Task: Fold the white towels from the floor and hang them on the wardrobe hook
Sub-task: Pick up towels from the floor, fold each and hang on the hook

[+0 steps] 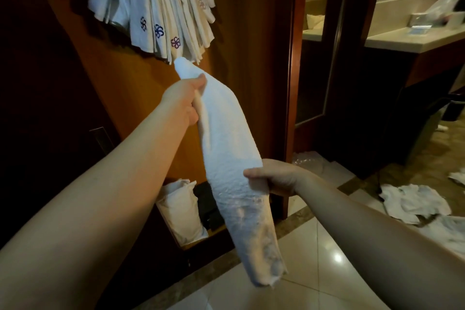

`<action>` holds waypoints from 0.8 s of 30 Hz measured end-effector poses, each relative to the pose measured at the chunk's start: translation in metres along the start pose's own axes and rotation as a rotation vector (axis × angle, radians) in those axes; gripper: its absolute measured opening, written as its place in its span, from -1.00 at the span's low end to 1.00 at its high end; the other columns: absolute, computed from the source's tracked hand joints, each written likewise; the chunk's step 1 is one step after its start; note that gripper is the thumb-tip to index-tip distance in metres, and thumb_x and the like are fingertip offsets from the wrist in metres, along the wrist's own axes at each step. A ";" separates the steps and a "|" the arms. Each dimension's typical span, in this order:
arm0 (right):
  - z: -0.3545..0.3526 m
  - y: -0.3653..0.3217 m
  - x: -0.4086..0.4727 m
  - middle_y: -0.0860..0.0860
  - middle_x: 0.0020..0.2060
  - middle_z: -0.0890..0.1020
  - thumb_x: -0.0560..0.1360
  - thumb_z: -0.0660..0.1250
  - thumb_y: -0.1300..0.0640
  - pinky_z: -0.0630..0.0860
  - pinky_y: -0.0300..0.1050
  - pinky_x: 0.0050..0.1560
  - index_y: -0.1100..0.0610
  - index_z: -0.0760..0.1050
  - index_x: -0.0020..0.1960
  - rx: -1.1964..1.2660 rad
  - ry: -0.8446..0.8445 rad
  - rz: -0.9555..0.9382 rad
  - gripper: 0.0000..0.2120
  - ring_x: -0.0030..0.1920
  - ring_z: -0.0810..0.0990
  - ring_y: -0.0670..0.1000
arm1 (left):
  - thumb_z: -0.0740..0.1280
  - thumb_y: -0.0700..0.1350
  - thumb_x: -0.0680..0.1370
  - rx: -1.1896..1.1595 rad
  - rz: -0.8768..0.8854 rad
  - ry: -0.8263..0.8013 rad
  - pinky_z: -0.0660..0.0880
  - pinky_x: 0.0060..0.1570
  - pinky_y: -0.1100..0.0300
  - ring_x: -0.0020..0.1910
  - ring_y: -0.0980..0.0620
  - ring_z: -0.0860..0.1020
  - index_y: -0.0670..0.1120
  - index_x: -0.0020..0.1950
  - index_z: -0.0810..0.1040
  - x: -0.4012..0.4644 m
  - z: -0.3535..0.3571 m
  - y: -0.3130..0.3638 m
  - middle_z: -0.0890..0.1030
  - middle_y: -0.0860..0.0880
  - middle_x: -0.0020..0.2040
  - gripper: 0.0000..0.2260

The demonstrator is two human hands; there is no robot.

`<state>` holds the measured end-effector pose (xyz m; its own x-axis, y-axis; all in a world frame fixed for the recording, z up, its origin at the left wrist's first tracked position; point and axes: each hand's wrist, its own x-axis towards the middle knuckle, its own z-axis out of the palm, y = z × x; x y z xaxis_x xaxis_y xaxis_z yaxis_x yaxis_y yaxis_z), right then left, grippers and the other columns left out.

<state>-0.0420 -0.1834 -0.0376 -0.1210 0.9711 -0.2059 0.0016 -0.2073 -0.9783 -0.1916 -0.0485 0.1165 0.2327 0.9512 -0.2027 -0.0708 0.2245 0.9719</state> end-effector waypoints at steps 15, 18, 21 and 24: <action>-0.039 -0.011 -0.025 0.15 0.17 0.67 0.22 0.58 0.14 0.56 0.03 0.20 0.20 0.55 0.26 0.269 -0.074 0.040 -0.37 0.19 0.65 0.13 | 0.52 -0.01 0.49 0.214 -0.074 -0.050 0.63 -0.17 -0.01 -0.09 -0.12 0.62 -0.12 0.25 0.44 0.049 0.039 0.006 0.61 -0.10 -0.02 -0.55; -0.048 -0.025 -0.031 0.18 0.18 0.66 0.15 0.68 0.17 0.61 0.07 0.14 0.20 0.65 0.22 0.477 -0.123 -0.027 -0.35 0.20 0.65 0.17 | 0.38 0.00 0.61 0.268 -0.083 -0.157 0.61 -0.40 0.16 -0.12 -0.03 0.66 -0.12 0.35 0.46 0.063 0.045 -0.014 0.65 -0.09 0.05 -0.63; -0.055 -0.046 -0.036 0.18 0.18 0.67 0.27 0.63 0.13 0.61 0.04 0.15 0.20 0.67 0.21 0.521 -0.186 -0.118 -0.48 0.21 0.65 0.16 | 0.25 -0.01 0.68 0.174 -0.119 -0.312 0.62 -0.40 0.13 -0.16 -0.07 0.70 -0.03 0.24 0.51 0.072 0.048 -0.039 0.65 -0.14 0.03 -0.82; -0.067 -0.068 -0.036 0.22 0.21 0.65 0.38 0.53 0.13 0.60 0.06 0.16 0.24 0.52 0.36 0.568 -0.146 -0.198 -0.42 0.24 0.63 0.19 | 0.25 0.09 0.66 0.136 -0.238 -0.376 0.60 -0.48 0.04 -0.30 -0.11 0.70 -0.13 0.10 0.56 0.074 0.054 -0.061 0.71 -0.17 -0.22 -0.71</action>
<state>0.0287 -0.1959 0.0351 -0.1992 0.9797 0.0231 -0.5584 -0.0941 -0.8243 -0.1175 -0.0032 0.0490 0.5645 0.7278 -0.3893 0.1498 0.3735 0.9154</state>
